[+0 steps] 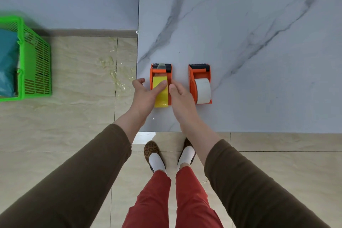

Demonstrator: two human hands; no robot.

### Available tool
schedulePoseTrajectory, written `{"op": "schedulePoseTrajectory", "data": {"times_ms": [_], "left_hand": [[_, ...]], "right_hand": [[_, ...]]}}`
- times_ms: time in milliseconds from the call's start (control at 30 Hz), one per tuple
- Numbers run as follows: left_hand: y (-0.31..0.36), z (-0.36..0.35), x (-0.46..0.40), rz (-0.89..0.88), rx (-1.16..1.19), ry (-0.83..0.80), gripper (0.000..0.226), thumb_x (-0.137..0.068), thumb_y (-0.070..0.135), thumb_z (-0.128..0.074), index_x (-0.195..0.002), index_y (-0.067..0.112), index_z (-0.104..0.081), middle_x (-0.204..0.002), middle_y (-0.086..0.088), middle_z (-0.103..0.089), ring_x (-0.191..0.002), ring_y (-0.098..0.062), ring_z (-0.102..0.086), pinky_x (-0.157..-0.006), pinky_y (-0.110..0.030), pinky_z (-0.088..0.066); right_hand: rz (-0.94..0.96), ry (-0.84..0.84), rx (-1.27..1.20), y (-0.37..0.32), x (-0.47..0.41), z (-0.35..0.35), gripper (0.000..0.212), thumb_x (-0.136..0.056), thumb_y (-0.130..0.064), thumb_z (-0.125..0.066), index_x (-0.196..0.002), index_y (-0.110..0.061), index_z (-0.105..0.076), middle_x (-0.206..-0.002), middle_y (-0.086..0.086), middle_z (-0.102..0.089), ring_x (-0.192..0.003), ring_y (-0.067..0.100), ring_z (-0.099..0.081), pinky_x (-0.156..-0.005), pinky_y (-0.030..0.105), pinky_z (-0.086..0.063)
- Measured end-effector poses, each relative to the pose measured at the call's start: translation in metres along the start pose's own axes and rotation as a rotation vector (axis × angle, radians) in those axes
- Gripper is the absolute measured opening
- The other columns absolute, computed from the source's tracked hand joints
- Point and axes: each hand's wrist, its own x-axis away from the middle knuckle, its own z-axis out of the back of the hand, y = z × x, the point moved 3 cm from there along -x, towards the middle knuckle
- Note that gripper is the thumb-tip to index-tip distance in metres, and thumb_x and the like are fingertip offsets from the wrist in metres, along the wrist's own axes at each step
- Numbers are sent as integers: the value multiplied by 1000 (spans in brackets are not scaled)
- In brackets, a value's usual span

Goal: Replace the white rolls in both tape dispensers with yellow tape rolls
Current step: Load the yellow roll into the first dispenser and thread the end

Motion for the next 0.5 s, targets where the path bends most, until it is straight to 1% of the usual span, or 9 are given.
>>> {"op": "schedulePoseTrajectory", "data": {"times_ms": [33,67,133,200,267,300,367,433,500], "left_hand": [[3,-1,2,-24,-9,27,90,-81,50,-78,-148,22,-25,-131,3,-48,-117,-12,-56,-98,-30,-48],[7,-2,4,-70,-38,67,96,-76,54,-79,-150,25,-25,-141,1,-46,-129,-17,-52,-107,-37,-46],[16,-6,11,-212,-85,153,92,-76,51,-77,-150,26,-29,-150,2,-41,-141,-19,-41,-117,-40,-38],[30,-16,22,-362,-100,197,73,-85,35,-72,-147,23,-36,-147,7,-40,-141,-14,-38,-116,-30,-34],[42,-31,32,-474,-114,190,56,-91,25,-65,-142,21,-43,-141,8,-45,-134,-14,-45,-107,-22,-40],[45,-40,35,-501,-113,167,49,-93,23,-62,-139,21,-46,-139,6,-50,-130,-17,-50,-105,-25,-44],[46,-60,38,-456,-59,92,39,-96,19,-58,-135,18,-52,-134,1,-56,-124,-18,-55,-103,-29,-46],[40,-81,38,-296,-2,18,35,-100,14,-54,-136,13,-53,-133,-2,-59,-118,-13,-56,-98,-22,-43],[31,-97,36,-95,5,-37,39,-103,18,-51,-142,13,-50,-138,-5,-57,-122,-16,-54,-98,-24,-41]], "right_hand": [[33,38,7,-3,1,4,39,-104,-29,-44,-139,-23,-59,-131,-10,-64,-120,7,-57,-102,25,-44],[67,64,7,-7,3,8,36,-103,-25,-46,-135,-21,-61,-127,-11,-65,-116,3,-58,-99,21,-43],[121,111,-1,-13,6,19,27,-103,-19,-49,-125,-25,-63,-115,-21,-65,-104,-12,-58,-87,5,-40],[169,178,8,-18,8,32,21,-101,-17,-51,-112,-31,-63,-104,-25,-66,-98,-18,-58,-80,0,-41],[216,258,18,-20,8,47,20,-99,-18,-53,-112,-25,-67,-108,-17,-71,-103,-7,-63,-86,8,-46],[223,298,22,-20,8,56,22,-98,-17,-53,-113,-22,-68,-110,-13,-72,-104,0,-65,-87,13,-48],[219,369,18,-17,6,74,23,-97,-15,-53,-114,-21,-68,-109,-9,-72,-97,5,-65,-83,16,-48],[179,411,19,-10,3,93,24,-97,-15,-55,-117,-21,-66,-107,-8,-69,-93,5,-62,-82,18,-48],[103,407,22,1,-2,105,25,-97,-17,-56,-120,-20,-63,-105,-11,-64,-89,0,-59,-80,19,-46]]}}
